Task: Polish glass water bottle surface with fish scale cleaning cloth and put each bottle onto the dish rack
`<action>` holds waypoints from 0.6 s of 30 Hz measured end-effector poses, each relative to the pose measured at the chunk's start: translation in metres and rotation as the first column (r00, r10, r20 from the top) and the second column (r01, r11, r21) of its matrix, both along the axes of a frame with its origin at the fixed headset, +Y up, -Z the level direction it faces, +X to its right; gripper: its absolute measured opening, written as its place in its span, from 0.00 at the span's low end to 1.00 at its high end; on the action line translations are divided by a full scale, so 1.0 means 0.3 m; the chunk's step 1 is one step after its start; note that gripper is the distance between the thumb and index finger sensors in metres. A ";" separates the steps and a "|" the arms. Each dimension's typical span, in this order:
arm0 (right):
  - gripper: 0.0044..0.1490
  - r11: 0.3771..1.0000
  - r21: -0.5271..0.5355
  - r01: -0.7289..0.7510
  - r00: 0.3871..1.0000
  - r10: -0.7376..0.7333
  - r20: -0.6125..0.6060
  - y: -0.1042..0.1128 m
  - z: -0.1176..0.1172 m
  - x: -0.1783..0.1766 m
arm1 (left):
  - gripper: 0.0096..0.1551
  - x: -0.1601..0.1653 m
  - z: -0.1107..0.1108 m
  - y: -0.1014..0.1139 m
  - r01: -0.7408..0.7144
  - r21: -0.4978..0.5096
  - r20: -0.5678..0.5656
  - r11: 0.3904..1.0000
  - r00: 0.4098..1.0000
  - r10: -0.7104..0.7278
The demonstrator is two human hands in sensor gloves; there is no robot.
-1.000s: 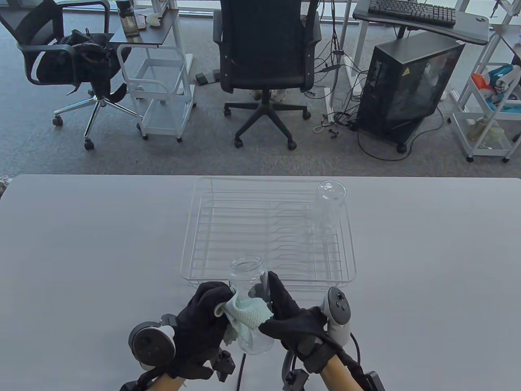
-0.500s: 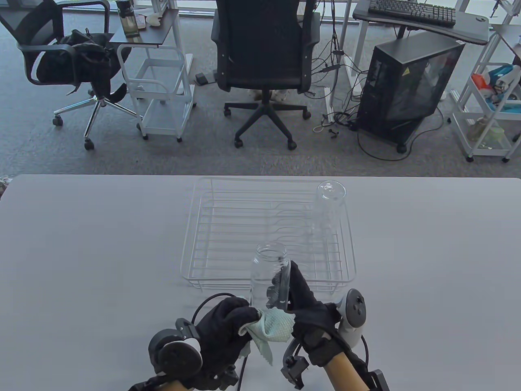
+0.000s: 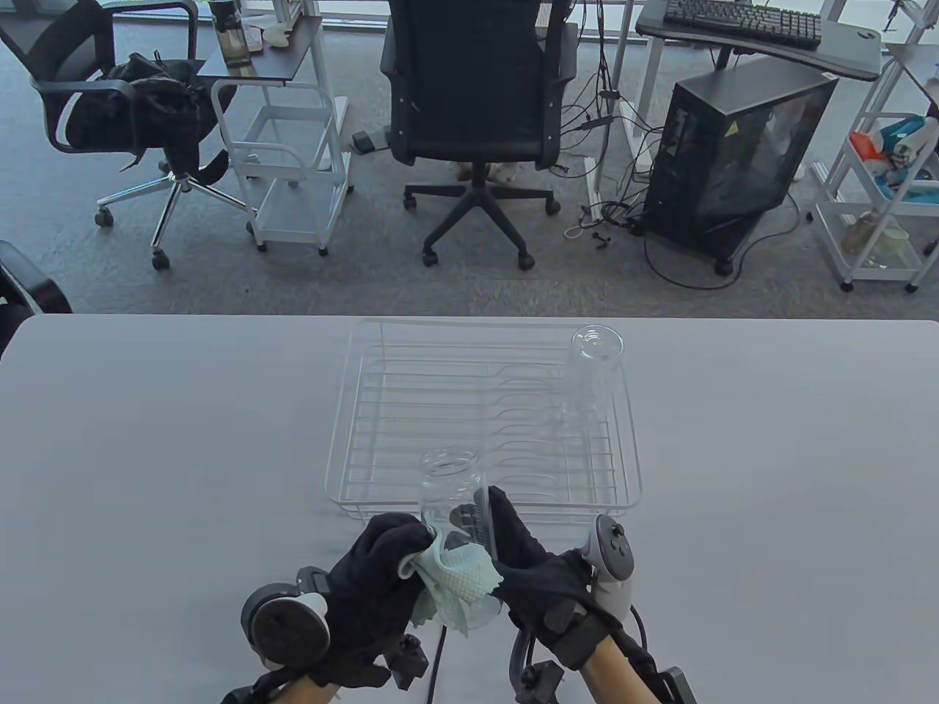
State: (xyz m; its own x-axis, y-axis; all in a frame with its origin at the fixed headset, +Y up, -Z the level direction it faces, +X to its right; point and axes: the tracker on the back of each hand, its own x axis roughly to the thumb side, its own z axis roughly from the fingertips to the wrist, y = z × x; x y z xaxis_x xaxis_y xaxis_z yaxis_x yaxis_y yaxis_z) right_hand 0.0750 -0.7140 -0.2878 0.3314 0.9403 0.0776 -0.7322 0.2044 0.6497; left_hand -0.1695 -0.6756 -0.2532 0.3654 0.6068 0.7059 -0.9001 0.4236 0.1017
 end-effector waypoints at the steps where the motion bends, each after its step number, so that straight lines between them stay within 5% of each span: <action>1: 0.58 1.000 0.011 -0.017 1.000 0.017 0.000 0.001 0.000 -0.003 | 0.23 -0.008 -0.005 -0.001 -0.017 -0.014 -0.003 1.000 1.000 0.017; 10: 0.63 0.997 0.064 -0.031 0.993 0.023 0.120 0.005 0.001 0.009 | 0.23 0.001 -0.002 -0.001 -0.027 -0.029 0.006 0.999 1.000 0.027; 18: 0.68 0.996 0.085 0.017 0.966 -0.038 0.254 0.023 -0.010 0.053 | 0.23 0.062 0.022 -0.018 0.145 0.038 0.027 0.989 0.989 -0.146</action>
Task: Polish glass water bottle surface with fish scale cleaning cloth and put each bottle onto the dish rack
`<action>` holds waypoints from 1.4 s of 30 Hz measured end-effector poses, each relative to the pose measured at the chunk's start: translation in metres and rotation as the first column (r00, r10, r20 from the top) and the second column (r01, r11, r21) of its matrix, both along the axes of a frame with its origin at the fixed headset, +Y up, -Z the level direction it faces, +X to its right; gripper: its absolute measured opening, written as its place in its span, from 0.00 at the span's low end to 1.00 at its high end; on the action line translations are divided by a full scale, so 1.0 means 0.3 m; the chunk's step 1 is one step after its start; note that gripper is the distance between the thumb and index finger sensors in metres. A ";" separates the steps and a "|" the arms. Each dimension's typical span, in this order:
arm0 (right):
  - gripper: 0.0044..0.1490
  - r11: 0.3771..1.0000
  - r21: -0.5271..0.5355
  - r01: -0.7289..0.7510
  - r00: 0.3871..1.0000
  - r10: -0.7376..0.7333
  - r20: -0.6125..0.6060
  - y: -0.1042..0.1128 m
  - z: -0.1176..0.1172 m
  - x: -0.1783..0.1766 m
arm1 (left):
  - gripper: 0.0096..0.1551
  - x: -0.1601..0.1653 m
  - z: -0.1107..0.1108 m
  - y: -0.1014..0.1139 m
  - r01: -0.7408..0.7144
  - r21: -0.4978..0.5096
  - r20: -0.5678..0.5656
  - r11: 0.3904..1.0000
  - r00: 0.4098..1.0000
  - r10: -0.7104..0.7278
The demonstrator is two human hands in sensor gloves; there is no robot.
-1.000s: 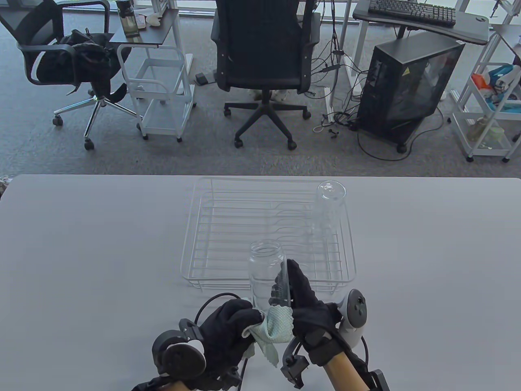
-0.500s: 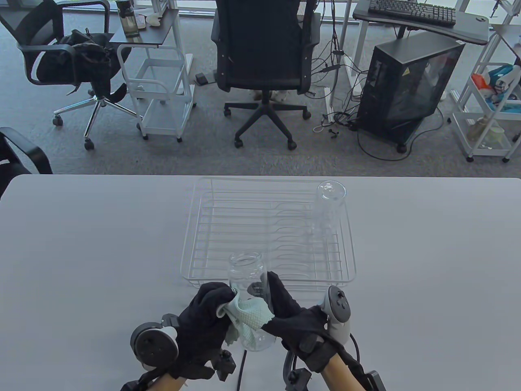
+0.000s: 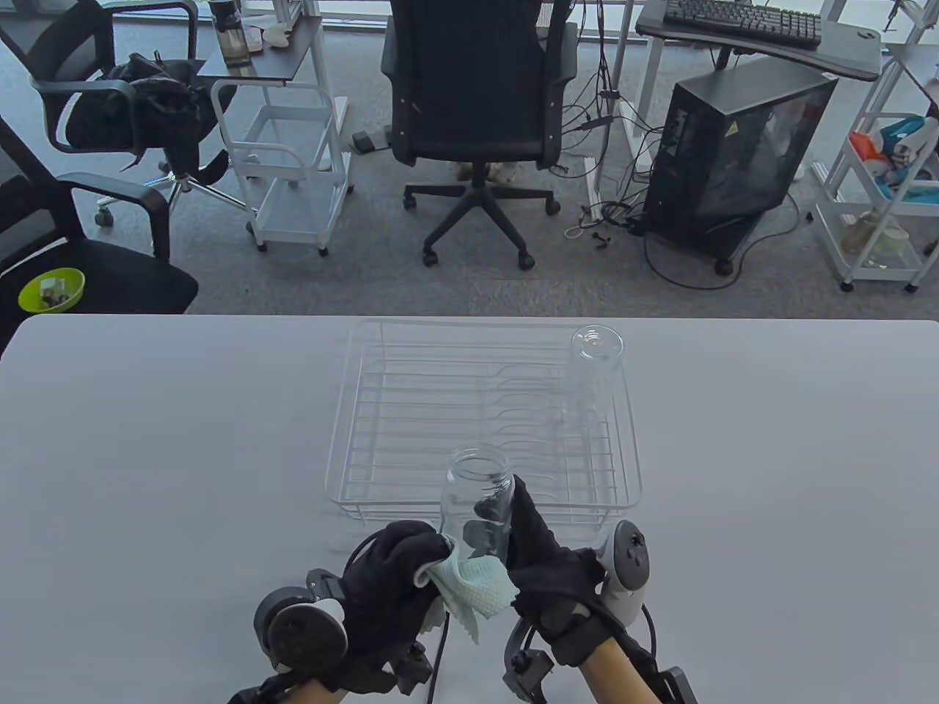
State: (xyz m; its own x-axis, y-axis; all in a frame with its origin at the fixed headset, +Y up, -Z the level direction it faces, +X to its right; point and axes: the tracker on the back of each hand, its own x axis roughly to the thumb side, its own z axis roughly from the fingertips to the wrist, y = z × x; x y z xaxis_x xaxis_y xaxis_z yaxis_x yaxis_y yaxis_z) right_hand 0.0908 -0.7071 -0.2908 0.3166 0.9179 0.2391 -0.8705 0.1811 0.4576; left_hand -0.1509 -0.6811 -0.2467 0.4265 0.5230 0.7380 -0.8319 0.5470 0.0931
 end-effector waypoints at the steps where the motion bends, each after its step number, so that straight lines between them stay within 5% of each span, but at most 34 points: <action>1: 0.69 1.000 0.005 0.002 1.000 -0.002 0.013 0.003 -0.001 0.004 | 0.23 0.004 0.001 -0.002 0.010 0.002 0.004 1.000 1.000 -0.010; 6: 0.71 0.997 0.038 0.066 0.996 -0.068 0.060 0.014 -0.005 0.017 | 0.23 0.030 0.010 -0.003 0.019 0.002 0.038 1.000 0.999 -0.020; 13: 0.63 0.996 0.076 -0.040 0.999 0.043 -0.032 0.028 0.012 -0.013 | 0.23 0.015 0.011 0.007 -0.037 0.009 0.027 0.999 0.999 0.037; 17: 0.57 0.998 -0.027 0.055 0.978 -0.060 -0.199 0.002 0.017 -0.041 | 0.23 -0.023 -0.005 0.013 -0.124 -0.038 0.012 0.992 0.992 0.125; 28: 0.51 0.997 -0.081 0.008 0.966 -0.029 -0.259 -0.034 0.022 -0.074 | 0.23 -0.098 -0.035 0.028 -0.246 -0.076 -0.053 0.966 0.969 0.243; 42: 0.65 0.999 0.033 0.000 0.999 -0.002 0.052 -0.001 0.008 -0.009 | 0.23 -0.011 -0.006 0.000 -0.055 -0.044 0.013 0.998 0.998 0.056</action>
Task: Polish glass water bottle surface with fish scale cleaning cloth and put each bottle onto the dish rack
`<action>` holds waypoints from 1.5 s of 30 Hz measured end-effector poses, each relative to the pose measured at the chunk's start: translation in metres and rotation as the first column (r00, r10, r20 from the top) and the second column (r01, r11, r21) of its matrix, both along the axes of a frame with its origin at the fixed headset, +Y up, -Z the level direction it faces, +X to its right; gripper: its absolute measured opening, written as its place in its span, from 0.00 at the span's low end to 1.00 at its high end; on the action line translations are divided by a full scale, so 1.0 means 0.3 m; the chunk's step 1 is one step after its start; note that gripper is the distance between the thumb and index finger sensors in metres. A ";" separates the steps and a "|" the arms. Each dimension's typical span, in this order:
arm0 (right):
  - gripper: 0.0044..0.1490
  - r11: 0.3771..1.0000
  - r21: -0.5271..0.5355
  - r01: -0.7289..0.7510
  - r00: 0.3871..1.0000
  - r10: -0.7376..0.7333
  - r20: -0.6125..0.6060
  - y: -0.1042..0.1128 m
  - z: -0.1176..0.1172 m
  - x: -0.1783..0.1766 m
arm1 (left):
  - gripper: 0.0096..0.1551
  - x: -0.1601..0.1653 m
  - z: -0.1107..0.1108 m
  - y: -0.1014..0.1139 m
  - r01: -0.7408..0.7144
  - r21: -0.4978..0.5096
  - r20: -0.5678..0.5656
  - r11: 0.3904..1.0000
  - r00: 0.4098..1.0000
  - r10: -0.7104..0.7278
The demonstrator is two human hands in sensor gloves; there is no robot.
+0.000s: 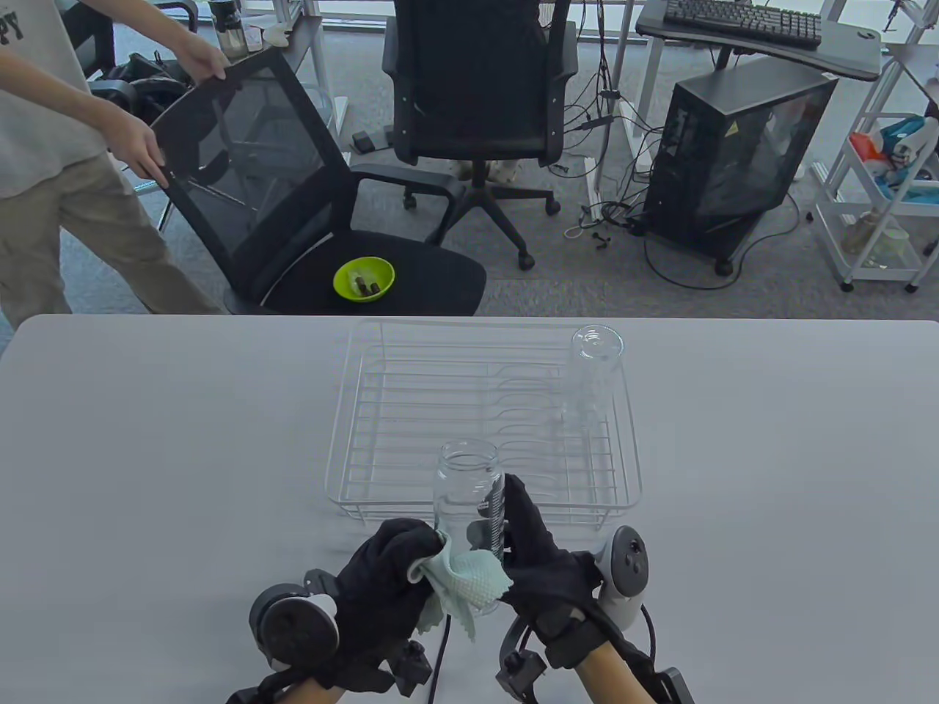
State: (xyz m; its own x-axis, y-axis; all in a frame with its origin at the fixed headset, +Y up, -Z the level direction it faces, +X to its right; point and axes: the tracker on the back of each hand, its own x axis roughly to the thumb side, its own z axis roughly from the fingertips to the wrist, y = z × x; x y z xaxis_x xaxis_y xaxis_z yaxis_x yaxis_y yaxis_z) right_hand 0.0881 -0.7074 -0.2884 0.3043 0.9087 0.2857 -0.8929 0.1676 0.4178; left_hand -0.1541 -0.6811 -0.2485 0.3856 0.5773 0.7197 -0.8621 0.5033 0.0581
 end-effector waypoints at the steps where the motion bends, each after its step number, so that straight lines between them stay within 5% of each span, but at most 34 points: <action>1: 0.66 1.000 0.008 0.016 1.000 -0.016 0.026 0.003 -0.002 0.006 | 0.23 0.013 0.005 -0.004 0.023 0.007 0.010 1.000 1.000 -0.023; 6: 0.63 0.996 0.059 -0.059 0.998 0.057 0.039 0.026 -0.002 0.023 | 0.23 0.047 0.017 -0.011 0.076 0.040 0.016 0.996 0.997 -0.077; 11: 0.61 0.995 0.058 -0.081 0.994 0.085 -0.075 0.025 0.003 -0.002 | 0.23 0.021 0.017 0.004 0.007 0.042 0.001 0.999 1.000 -0.007; 16: 0.53 0.994 -0.104 0.038 0.954 -0.067 -0.292 -0.012 0.006 -0.032 | 0.23 -0.029 -0.002 0.017 -0.112 -0.009 -0.029 0.994 0.993 0.112; 21: 0.58 0.992 -0.093 -0.085 0.926 0.044 -0.376 -0.044 0.017 -0.066 | 0.23 -0.067 -0.013 0.030 -0.187 -0.023 -0.059 0.982 0.981 0.186; 26: 0.59 0.982 -0.184 -0.037 0.900 -0.047 -0.432 -0.075 0.016 -0.081 | 0.23 -0.072 -0.009 0.030 -0.195 -0.022 -0.058 0.981 0.979 0.194; 34: 0.65 0.980 -0.020 -0.199 0.970 0.193 -0.148 -0.027 0.001 -0.023 | 0.23 -0.043 -0.007 0.019 -0.157 -0.029 -0.038 0.987 0.987 0.155; 41: 0.67 0.999 -0.020 -0.036 0.999 0.037 0.034 -0.020 -0.003 -0.002 | 0.23 0.011 0.009 0.001 -0.020 0.006 -0.013 1.000 1.000 0.020; 45: 0.68 0.996 0.050 -0.070 0.994 0.065 0.089 0.006 -0.001 0.017 | 0.23 0.043 0.015 -0.010 -0.001 -0.002 0.013 1.000 1.000 0.001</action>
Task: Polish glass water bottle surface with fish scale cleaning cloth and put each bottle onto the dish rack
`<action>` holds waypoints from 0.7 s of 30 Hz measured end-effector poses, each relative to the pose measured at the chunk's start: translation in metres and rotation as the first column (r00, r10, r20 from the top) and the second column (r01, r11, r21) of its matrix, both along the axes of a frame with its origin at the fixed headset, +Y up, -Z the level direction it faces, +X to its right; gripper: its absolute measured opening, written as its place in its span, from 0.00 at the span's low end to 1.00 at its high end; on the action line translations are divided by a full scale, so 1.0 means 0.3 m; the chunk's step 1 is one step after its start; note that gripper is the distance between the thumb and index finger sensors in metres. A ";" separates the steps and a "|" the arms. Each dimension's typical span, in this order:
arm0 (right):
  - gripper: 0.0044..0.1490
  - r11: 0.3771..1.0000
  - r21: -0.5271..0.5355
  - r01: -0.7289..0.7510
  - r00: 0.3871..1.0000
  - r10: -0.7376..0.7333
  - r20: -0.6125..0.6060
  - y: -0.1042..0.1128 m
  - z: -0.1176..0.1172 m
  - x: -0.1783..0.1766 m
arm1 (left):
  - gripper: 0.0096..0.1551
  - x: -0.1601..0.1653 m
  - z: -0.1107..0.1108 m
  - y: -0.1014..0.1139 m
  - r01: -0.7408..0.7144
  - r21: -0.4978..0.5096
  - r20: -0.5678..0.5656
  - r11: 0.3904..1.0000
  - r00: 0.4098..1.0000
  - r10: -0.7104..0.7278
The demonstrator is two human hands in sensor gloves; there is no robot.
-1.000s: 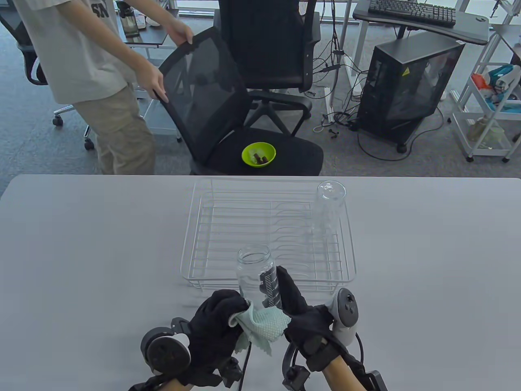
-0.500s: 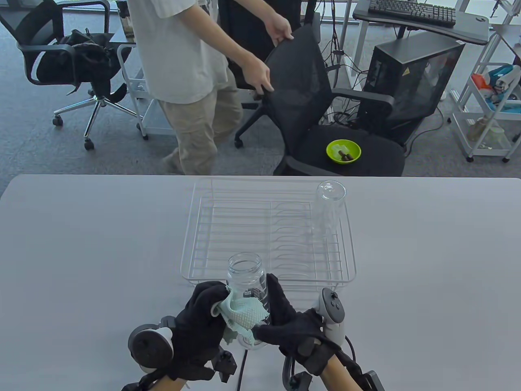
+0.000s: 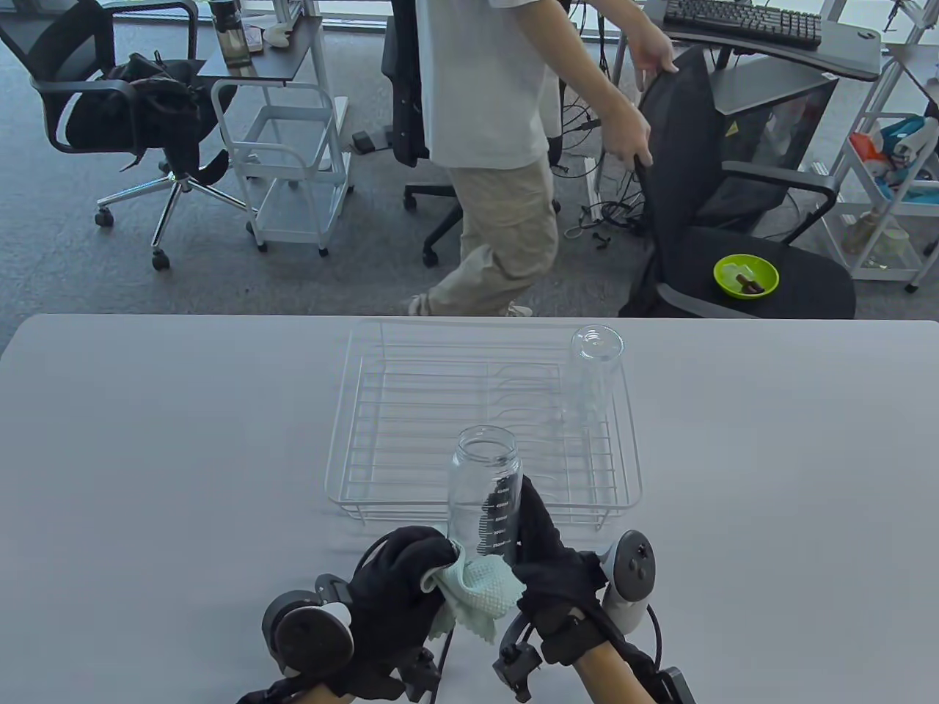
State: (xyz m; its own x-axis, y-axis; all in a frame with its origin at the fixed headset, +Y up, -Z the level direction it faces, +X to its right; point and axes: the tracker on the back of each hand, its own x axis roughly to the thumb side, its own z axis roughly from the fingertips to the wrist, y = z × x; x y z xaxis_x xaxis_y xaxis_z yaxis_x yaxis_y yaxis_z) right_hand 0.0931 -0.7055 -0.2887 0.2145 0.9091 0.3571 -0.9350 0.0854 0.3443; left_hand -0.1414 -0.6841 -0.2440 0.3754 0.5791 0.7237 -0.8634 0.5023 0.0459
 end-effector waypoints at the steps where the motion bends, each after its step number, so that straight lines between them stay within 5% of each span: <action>1: 0.68 1.000 0.003 -0.008 1.000 0.008 -0.017 0.003 0.001 -0.001 | 0.23 0.002 0.000 -0.003 -0.005 -0.006 0.001 1.000 1.000 0.005; 5: 0.64 1.000 -0.014 0.027 0.987 -0.029 -0.158 0.003 0.004 -0.017 | 0.22 -0.002 0.003 0.001 -0.018 0.006 0.012 1.000 1.000 0.018; 9: 0.57 0.982 -0.161 0.100 0.928 -0.151 -0.340 -0.020 0.005 -0.037 | 0.23 -0.020 0.001 0.013 -0.076 -0.007 0.015 0.997 0.997 0.076; 21: 0.63 0.985 -0.150 -0.086 0.885 0.007 -0.465 -0.072 0.013 -0.094 | 0.23 -0.140 -0.042 0.048 -0.234 -0.034 -0.095 0.972 0.968 0.230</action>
State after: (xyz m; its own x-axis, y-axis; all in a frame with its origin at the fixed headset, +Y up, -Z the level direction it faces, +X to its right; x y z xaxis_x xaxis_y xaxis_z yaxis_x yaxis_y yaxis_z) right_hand 0.0648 -0.7270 -0.2847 0.2749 0.9585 0.0757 -0.6781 0.1374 0.7221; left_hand -0.1835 -0.6697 -0.2567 0.2889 0.6892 0.6644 -0.9501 0.2917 0.1105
